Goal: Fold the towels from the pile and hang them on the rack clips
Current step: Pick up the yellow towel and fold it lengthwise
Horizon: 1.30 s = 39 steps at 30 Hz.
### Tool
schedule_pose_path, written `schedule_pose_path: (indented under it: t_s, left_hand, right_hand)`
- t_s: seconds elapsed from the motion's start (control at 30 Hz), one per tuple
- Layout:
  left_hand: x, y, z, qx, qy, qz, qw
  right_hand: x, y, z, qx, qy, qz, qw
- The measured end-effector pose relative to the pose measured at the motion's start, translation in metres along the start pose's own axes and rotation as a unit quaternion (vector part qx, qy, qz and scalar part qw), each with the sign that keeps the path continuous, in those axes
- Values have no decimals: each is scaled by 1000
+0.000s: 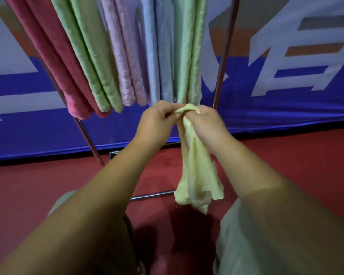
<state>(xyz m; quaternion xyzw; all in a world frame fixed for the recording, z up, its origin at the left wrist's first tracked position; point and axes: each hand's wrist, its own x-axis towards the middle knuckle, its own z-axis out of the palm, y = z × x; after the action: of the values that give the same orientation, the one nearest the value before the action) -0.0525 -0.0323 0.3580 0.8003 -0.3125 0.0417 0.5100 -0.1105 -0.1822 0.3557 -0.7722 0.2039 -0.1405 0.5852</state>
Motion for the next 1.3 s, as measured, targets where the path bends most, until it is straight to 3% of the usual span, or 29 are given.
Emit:
schedule_pose_path:
  t_s: [0.17,0.33,0.57,0.67,0.83,0.93,1.03,1.13,1.2,1.3]
  left_hand:
    - [-44,-17,-3,-181,68,-171,966]
    - [-47,-31,-14,-214,114,-307,920]
    - [-54,-32,-39,-247,-1,-250,936]
    - [-55,-31,-50,-268,42,-244,931]
    - [-54,-32,-63,-220,115,-246,937]
    - [-55,-31,-71,-176,159,-244,940]
    - [-56,-34,-80,-141,141,-223,954]
    - [-58,-32,-81,-211,170,-245,931]
    - [-56,-38,-83,-251,220,-259,906]
    - [-53,-50,-92,-205,282,-264,899]
  right_hand:
    - [-25,29,13,-63,-9,30,997]
    - [-33,44,21,-221,-97,55,969]
    - [-26,54,16,-294,-119,118,941]
    - [-25,52,12,-267,-110,133,948]
    - [-14,62,8,-328,-157,149,919]
    - [-17,64,4,-366,-137,152,908]
    - [-17,67,5,-308,-105,122,938]
    - [-17,69,11,-106,-57,127,985]
    - [-19,65,12,-11,-44,126,991]
    - [-15,58,6,53,30,125,990]
